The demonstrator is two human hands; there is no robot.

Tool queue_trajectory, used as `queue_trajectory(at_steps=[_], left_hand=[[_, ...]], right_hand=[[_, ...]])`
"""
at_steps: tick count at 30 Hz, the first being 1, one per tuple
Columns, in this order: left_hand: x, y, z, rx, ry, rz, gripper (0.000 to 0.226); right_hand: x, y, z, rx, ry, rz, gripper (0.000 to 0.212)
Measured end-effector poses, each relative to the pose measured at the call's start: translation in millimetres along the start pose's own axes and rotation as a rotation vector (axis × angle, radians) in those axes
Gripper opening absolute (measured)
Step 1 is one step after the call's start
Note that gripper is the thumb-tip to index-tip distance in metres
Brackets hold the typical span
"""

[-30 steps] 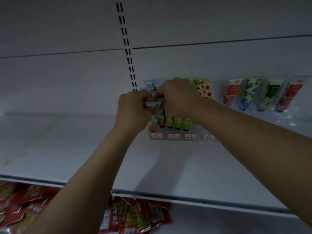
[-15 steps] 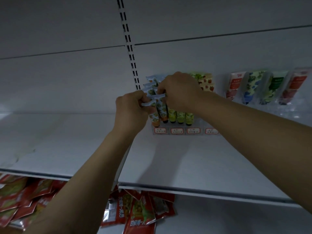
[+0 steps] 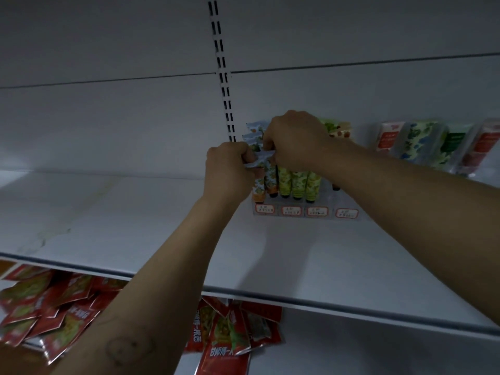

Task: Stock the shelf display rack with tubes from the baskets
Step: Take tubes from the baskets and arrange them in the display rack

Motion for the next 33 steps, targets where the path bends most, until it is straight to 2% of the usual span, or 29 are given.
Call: queue_trajectory(at_steps=[7, 10, 14, 17, 20, 24, 29, 33], left_hand=[[-1, -1, -3, -0.045, -0.007, 0.024, 0.024], [4, 7, -4, -0.060, 0.011, 0.036, 0.030], [12, 16, 1, -0.084, 0.026, 0.043, 0.020], [8, 10, 5, -0.073, 0.023, 0.054, 0.020], [4, 4, 7, -0.032, 0.011, 0.103, 0.015], [-6, -7, 4, 0.013, -0.067, 0.221, 0.018], [-5, -8, 7, 0.019, -0.121, 0.223, 0.015], [-2, -7, 6, 0.062, -0.197, 0.198, 0.012]], right_hand=[[-4, 3, 1, 0.011, -0.022, 0.010, 0.017], [-6, 4, 0, 0.020, -0.040, 0.027, 0.016], [-7, 12, 3, 0.034, -0.014, 0.108, 0.017], [-14, 4, 8, 0.038, 0.001, 0.127, 0.035], [-12, 0, 7, 0.002, 0.015, 0.109, 0.007], [-6, 0, 2, -0.026, 0.045, 0.054, 0.013], [-6, 3, 2, -0.017, 0.017, 0.003, 0.009], [-4, 2, 2, -0.010, 0.021, 0.004, 0.014]])
Point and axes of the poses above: each hand's wrist, its own y-axis away from the middle knuckle, its own x-axis out of the palm, z = x × y, the point moved 4 cm from there along -y, towards the middle knuckle, and after that the axes turned 15 degrees about x, right-handed, at the moved point
